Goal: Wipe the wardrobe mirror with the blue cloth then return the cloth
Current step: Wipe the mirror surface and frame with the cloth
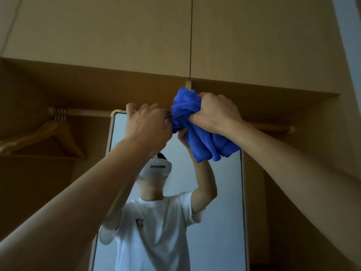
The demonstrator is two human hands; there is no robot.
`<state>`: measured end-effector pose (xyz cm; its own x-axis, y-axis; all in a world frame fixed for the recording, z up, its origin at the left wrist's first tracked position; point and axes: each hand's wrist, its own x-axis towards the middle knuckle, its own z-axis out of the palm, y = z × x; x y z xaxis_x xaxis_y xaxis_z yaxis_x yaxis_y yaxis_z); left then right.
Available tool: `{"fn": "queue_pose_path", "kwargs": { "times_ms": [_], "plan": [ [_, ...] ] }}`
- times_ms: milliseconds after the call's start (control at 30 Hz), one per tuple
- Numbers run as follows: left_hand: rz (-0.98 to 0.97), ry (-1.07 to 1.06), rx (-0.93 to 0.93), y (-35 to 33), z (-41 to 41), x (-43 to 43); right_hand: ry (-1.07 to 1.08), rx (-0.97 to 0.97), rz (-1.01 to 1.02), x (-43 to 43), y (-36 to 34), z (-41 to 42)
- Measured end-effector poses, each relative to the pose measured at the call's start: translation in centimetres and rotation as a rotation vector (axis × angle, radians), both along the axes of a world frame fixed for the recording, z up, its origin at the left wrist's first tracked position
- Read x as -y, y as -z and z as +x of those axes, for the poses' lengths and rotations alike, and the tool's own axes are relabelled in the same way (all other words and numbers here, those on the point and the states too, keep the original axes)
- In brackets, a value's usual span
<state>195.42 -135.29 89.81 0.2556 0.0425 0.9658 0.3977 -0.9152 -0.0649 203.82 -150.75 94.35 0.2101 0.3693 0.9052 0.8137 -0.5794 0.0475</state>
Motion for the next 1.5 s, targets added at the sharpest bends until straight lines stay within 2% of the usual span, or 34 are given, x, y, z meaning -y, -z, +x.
{"fn": "queue_pose_path", "kwargs": {
  "times_ms": [167,267,367,433,667,900,1033,1200,1333,1500],
  "plan": [
    [-0.056,-0.032,0.118,0.4,-2.9,-3.6,-0.013,-0.034,-0.023,-3.5,-0.6,-2.9],
    [-0.278,-0.005,0.146,0.2,-4.4,-5.9,-0.011,-0.040,-0.044,-5.1,-1.0,-4.5],
    [-0.564,0.337,0.129,0.4,-5.3,-7.5,-0.006,-0.037,-0.058,-6.7,-1.3,-5.7],
    [-0.646,0.509,0.139,1.0,-5.4,-7.7,-0.006,-0.024,-0.062,-7.9,-1.3,-6.4],
    [-0.660,0.515,0.135,1.9,-6.4,-7.2,-0.124,-0.029,-0.075,-12.2,-1.3,-9.1],
    [-0.780,0.703,0.151,4.8,-6.9,-8.4,-0.512,-0.162,-0.114,-13.8,0.9,-10.3],
    [-0.726,0.756,0.115,7.3,-7.7,-7.2,-0.640,-0.243,-0.020,-11.6,4.7,-9.5],
    [-0.721,0.750,0.103,11.7,-8.7,-4.7,-0.717,-0.444,0.046,-7.4,10.4,-7.8],
    [-0.759,0.615,0.011,16.4,-8.4,-3.2,-0.794,-0.572,0.041,-3.7,16.2,-7.3],
    [-0.704,0.470,0.023,22.2,-8.3,-0.3,-0.725,-0.719,0.093,-0.2,23.9,-5.8]
  ]
}}
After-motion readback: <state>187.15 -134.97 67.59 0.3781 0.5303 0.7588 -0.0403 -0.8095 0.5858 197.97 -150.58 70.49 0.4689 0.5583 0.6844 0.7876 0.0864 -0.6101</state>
